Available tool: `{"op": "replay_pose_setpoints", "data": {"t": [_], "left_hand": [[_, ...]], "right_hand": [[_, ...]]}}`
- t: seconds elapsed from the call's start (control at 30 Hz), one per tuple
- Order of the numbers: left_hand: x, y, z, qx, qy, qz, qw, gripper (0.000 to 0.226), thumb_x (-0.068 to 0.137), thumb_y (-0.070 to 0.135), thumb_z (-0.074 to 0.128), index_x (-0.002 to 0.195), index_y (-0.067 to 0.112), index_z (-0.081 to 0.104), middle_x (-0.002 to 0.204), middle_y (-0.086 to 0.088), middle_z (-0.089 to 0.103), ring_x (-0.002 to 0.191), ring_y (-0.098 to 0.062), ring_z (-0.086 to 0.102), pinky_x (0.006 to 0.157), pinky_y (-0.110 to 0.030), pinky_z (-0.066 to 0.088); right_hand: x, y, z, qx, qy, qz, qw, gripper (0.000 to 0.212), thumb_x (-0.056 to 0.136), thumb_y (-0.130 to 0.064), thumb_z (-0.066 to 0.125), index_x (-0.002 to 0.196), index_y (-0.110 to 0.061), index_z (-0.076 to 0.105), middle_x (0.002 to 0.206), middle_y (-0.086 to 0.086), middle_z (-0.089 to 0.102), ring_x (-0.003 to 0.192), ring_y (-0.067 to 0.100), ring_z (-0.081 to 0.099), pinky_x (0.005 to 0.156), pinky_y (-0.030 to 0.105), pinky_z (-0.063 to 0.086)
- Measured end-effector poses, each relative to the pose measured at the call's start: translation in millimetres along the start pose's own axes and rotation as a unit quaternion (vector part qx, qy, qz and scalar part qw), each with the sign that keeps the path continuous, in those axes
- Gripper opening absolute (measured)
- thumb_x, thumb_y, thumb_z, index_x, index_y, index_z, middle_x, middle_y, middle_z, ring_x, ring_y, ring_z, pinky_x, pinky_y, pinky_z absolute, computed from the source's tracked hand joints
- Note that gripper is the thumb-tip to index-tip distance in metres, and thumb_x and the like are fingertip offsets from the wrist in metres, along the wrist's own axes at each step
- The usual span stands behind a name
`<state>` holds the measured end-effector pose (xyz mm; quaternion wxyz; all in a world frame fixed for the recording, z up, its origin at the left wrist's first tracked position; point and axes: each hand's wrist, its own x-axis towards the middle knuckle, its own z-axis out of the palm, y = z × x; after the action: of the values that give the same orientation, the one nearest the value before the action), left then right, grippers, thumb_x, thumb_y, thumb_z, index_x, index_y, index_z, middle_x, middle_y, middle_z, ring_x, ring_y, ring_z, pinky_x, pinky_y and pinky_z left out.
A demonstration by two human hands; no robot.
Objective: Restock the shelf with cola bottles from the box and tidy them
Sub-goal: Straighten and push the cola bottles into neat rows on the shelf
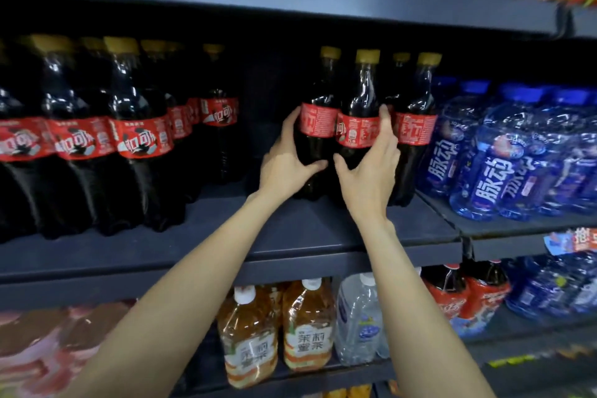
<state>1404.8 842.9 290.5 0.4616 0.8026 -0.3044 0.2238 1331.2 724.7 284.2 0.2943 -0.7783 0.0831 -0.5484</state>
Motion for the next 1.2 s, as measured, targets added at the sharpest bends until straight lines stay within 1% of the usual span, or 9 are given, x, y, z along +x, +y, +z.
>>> {"op": "replay_pose_setpoints", "data": {"t": [0.13,0.23,0.4,0.53,0.67,0.8,0.97,1.07,1.2], "left_hand": [[-34.0,0.1,-45.6,0.114,0.06,-0.02,0.991,0.104,0.068,0.049,0.08,0.144,0.035,0.009,0.137,-0.006,0.051,0.106,-0.028,0.062,0.083,-0.045,0.054],[-53.0,-1.8,-64.5,0.156,0.093,-0.044,0.982,0.104,0.071,0.053,0.076,0.145,0.025,0.008,0.141,-0.008,0.042,0.111,-0.031,0.058,0.08,-0.046,0.051],[-66.7,-9.2,-81.3,0.217,0.149,-0.077,0.962,0.102,0.076,0.053,0.071,0.149,0.017,0.01,0.134,-0.013,0.04,0.119,-0.029,0.05,0.07,-0.044,0.05],[-70.9,-12.3,-78.4,0.22,0.166,-0.087,0.957,0.102,0.077,0.052,0.071,0.146,0.028,0.001,0.127,-0.014,0.04,0.115,-0.03,0.048,0.068,-0.043,0.051],[-75.8,-10.8,-76.2,0.068,0.15,-0.088,0.982,0.099,0.083,0.038,0.071,0.151,0.027,0.0,0.143,-0.005,0.032,0.13,-0.016,0.034,0.097,-0.034,0.042],[-80.0,-13.6,-93.0,-0.14,0.069,-0.079,0.985,0.083,0.093,0.004,0.053,0.149,0.034,0.0,0.142,0.02,0.031,0.133,0.0,0.031,0.112,-0.027,0.03],[-78.3,-16.7,-106.8,-0.062,0.034,-0.122,0.99,0.098,0.082,0.023,0.074,0.15,0.035,0.004,0.131,0.003,0.04,0.115,-0.01,0.045,0.097,-0.027,0.041],[-74.0,-13.8,-100.0,-0.037,0.022,-0.109,0.993,0.1,0.078,0.031,0.077,0.151,0.031,0.009,0.143,0.004,0.042,0.129,-0.013,0.04,0.106,-0.029,0.035],[-83.5,-3.0,-85.6,0.007,0.154,-0.137,0.979,0.091,0.076,0.036,0.078,0.147,0.024,0.023,0.142,0.002,0.049,0.13,-0.014,0.046,0.104,-0.027,0.039]], "right_hand": [[-1.9,-13.8,-0.8,0.227,-0.129,0.023,0.965,0.1,0.078,-0.012,0.076,0.15,-0.025,0.008,0.151,-0.002,0.03,0.134,0.003,0.031,0.103,0.008,0.027],[0.7,-27.7,10.0,0.25,-0.209,0.014,0.945,0.103,0.076,-0.012,0.077,0.149,-0.031,0.006,0.148,-0.01,0.032,0.132,0.003,0.036,0.107,0.017,0.03],[6.4,-47.4,43.6,0.287,-0.267,0.009,0.92,0.102,0.073,0.0,0.073,0.149,-0.029,0.011,0.138,-0.013,0.036,0.127,0.001,0.04,0.1,0.011,0.037],[6.5,-50.1,53.3,0.31,-0.278,0.023,0.909,0.101,0.074,0.004,0.07,0.149,-0.027,0.01,0.144,-0.008,0.032,0.124,-0.012,0.038,0.103,0.014,0.038],[4.2,-45.1,47.0,0.313,-0.303,0.027,0.9,0.104,0.075,0.006,0.069,0.15,-0.025,0.003,0.142,-0.019,0.027,0.129,-0.005,0.038,0.107,0.019,0.035],[5.6,-45.6,44.8,0.264,-0.301,0.016,0.916,0.114,0.068,-0.029,0.083,0.148,-0.037,0.002,0.156,-0.003,0.018,0.141,0.01,0.026,0.115,0.035,0.027],[6.2,-50.5,46.2,0.218,-0.25,0.035,0.943,0.106,0.066,-0.027,0.085,0.146,-0.034,0.017,0.144,0.004,0.043,0.126,0.013,0.047,0.103,0.029,0.04],[6.1,-48.5,44.9,0.24,-0.255,0.074,0.934,0.1,0.068,-0.02,0.084,0.144,-0.033,0.018,0.128,0.002,0.056,0.117,0.012,0.055,0.104,0.035,0.043],[5.6,-52.8,43.4,0.248,-0.266,0.072,0.929,0.094,0.07,-0.012,0.081,0.142,-0.03,0.022,0.121,-0.004,0.056,0.116,0.012,0.055,0.104,0.039,0.043]]}}
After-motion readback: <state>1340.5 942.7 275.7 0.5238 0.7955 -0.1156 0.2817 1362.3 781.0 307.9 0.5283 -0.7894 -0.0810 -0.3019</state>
